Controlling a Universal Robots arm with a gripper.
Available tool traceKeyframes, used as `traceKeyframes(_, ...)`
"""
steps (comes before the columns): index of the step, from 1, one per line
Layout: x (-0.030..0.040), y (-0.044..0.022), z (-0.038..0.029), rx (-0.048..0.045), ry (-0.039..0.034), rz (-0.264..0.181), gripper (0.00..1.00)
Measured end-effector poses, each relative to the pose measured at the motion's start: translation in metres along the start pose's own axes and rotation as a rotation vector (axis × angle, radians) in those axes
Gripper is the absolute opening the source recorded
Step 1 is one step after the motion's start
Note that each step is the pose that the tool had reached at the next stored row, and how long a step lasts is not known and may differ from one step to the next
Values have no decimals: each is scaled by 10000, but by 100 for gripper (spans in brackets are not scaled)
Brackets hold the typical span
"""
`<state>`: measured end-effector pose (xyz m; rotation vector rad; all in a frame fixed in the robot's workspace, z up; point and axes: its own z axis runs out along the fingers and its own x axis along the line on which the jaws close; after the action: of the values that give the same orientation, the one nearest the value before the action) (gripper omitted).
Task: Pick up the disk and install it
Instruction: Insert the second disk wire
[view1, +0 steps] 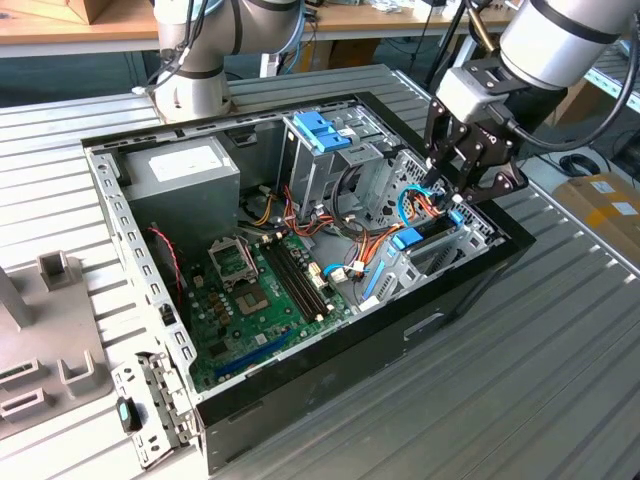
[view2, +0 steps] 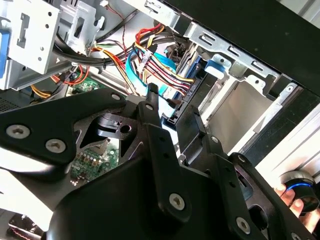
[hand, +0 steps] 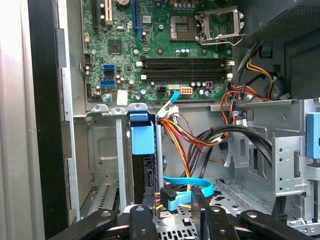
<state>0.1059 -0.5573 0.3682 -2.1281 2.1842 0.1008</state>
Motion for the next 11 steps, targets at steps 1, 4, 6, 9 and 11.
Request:
traceKeyframes(1, 0, 0, 0, 0, 1, 0, 42)
traceKeyframes(4, 0, 0, 1, 0, 0, 0, 40)
traceKeyframes(6, 0, 0, 1, 0, 0, 0, 34)
traceKeyframes(9, 0, 0, 2, 0, -1, 0, 16)
traceKeyframes(11, 0, 0, 2, 0, 0, 0, 16)
